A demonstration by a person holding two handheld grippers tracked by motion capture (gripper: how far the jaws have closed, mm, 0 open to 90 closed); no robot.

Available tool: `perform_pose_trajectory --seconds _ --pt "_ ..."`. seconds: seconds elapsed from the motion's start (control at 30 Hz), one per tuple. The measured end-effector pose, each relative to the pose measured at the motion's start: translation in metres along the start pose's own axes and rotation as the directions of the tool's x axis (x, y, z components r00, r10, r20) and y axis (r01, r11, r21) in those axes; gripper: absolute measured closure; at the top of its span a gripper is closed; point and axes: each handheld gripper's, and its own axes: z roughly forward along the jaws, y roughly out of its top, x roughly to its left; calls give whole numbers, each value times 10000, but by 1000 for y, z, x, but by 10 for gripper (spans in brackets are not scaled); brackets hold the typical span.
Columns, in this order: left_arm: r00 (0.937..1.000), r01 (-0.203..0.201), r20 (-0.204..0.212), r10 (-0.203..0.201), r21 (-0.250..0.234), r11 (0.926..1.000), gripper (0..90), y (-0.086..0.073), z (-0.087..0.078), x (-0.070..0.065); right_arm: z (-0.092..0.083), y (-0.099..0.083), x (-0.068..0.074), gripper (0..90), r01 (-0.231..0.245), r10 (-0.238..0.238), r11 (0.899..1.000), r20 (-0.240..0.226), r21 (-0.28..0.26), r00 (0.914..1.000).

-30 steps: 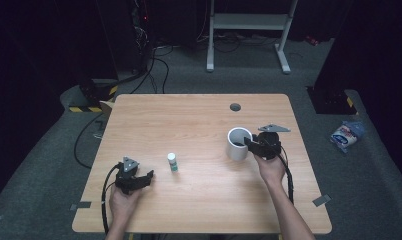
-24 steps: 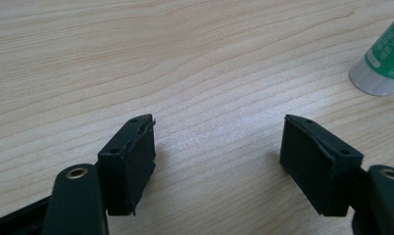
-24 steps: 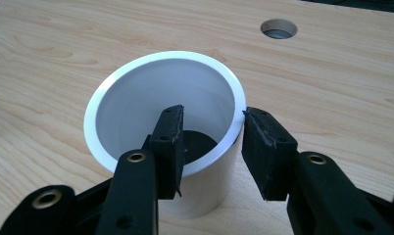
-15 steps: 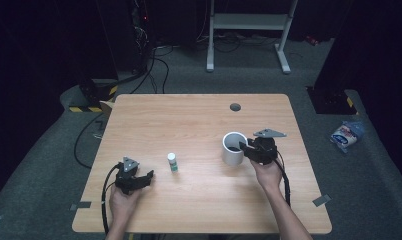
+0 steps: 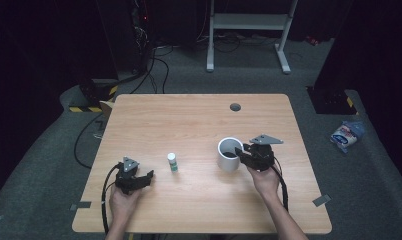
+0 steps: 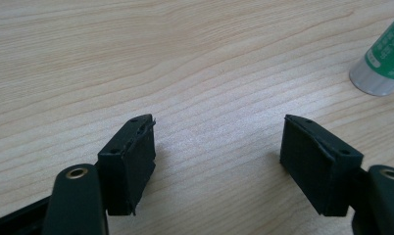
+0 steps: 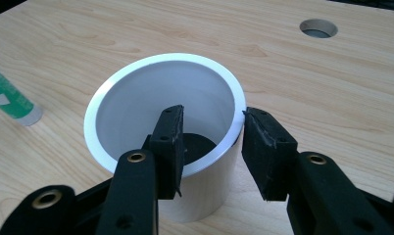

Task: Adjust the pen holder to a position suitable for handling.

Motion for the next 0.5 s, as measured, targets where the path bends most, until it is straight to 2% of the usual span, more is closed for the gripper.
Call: perform_pose_trajectory --seconds 0.5 --pt "10000 3 0 -3 -3 10000 291 0 0 0 -3 -7 24 594 626 -627 9980 -511 -33 9967"
